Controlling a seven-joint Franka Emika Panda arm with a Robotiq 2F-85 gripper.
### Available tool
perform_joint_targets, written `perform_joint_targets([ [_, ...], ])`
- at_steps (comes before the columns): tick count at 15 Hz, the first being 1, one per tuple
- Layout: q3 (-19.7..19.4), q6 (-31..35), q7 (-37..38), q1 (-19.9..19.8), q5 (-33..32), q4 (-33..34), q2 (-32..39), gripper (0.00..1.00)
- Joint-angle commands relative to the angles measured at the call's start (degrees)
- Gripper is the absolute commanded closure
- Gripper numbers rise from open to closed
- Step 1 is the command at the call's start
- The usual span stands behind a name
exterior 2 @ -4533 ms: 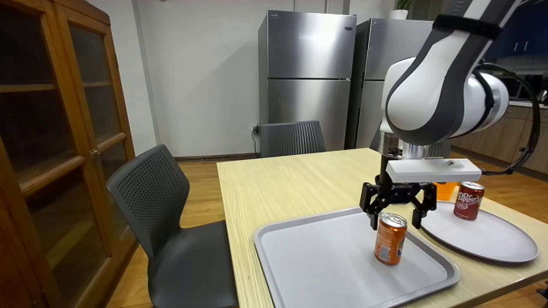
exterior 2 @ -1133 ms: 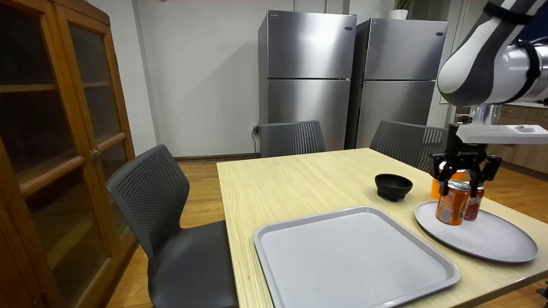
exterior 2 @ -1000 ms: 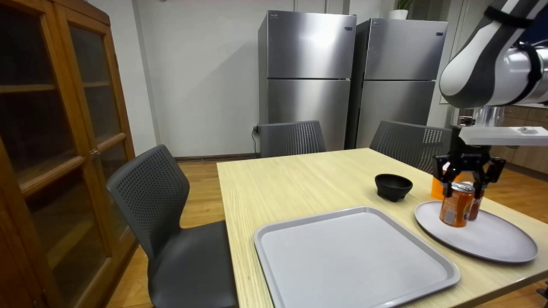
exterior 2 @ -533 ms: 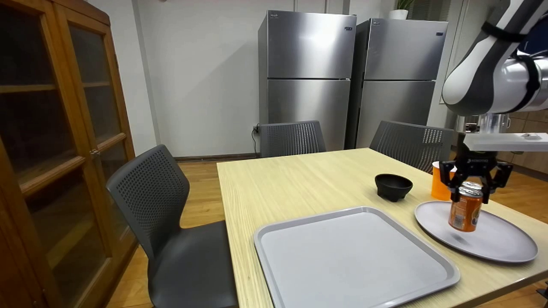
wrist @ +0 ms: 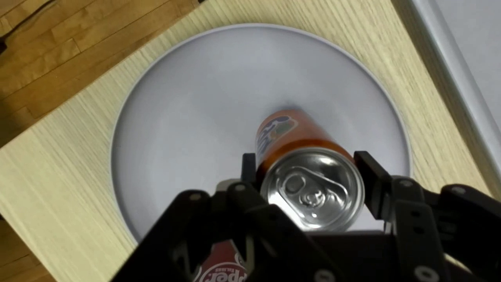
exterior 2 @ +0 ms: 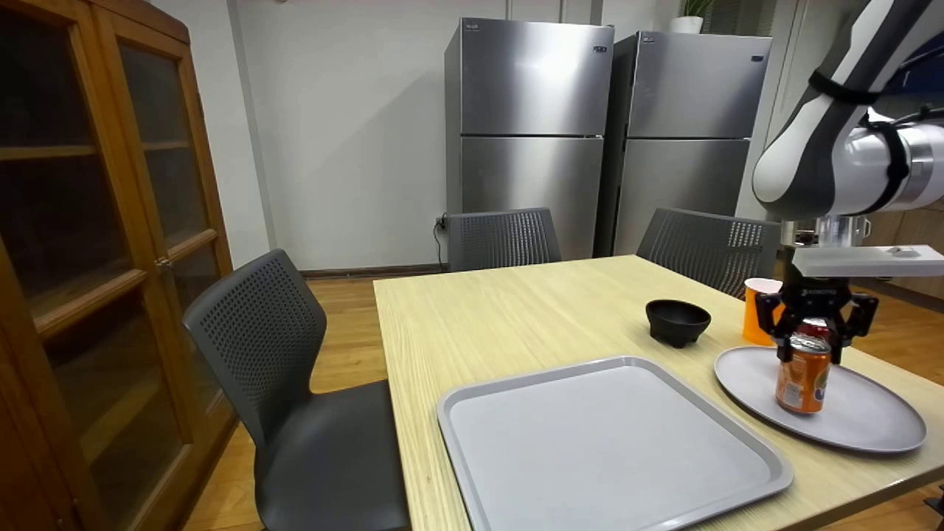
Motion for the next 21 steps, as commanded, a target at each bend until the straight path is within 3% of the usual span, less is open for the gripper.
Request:
perform_joint_targets([
  [1,0.25,-2.53,-0.55,-0.79,-0.01,2.65,1.09,0.62],
  [3,0.17,-2.68,-0.53,-0.72,-0.16,3.08,1.36,0.57],
  [4,0.12,-2.94,-0.46,-0.67,-0.23,3.33,1.29,0.12],
  [7,-0.16,-3.47,-0.34,-0.40,-0.75,3.90,0.56,0.01],
  [21,0.75,-3.06,0.02,2.54,-5.99,4.94,-7.01,0.00],
])
